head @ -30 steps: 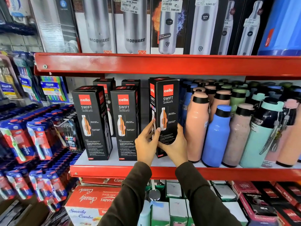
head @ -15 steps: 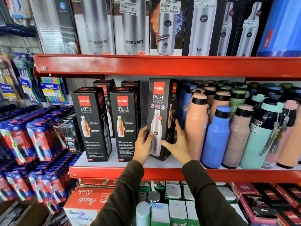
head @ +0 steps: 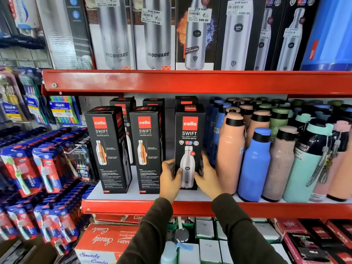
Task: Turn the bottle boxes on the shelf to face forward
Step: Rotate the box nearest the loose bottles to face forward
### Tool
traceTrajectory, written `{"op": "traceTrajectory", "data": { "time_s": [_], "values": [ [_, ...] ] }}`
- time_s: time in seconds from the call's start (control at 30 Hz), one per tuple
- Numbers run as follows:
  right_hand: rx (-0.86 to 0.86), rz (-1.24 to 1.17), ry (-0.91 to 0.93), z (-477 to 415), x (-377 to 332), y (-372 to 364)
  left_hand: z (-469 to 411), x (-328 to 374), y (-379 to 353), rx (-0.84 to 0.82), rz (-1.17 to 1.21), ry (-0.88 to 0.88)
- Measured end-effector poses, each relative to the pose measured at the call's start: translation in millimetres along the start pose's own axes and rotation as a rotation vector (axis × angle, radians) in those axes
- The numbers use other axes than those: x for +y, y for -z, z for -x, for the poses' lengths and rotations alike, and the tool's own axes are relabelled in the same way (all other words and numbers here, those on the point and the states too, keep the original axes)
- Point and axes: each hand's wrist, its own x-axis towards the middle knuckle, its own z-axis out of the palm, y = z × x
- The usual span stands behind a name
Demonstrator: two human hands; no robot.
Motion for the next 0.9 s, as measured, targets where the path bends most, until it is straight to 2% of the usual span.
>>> {"op": "traceTrajectory", "data": {
  "time_s": [0.53, 0.77, 0.9],
  "values": [
    [0.049, 0.049, -0.023, 1, 5, -4, 0, 1, -5, -0.005, -0.069, 0.006],
    [0.250, 0.023, -0.071, 10, 8, -18, 20, 3, -4, -0.030, -0.080, 0.004],
    [0.392, 0.002, -0.069, 22, 7, -30, 34, 7, 8, 0.018, -0.077, -0.074]
  ]
}}
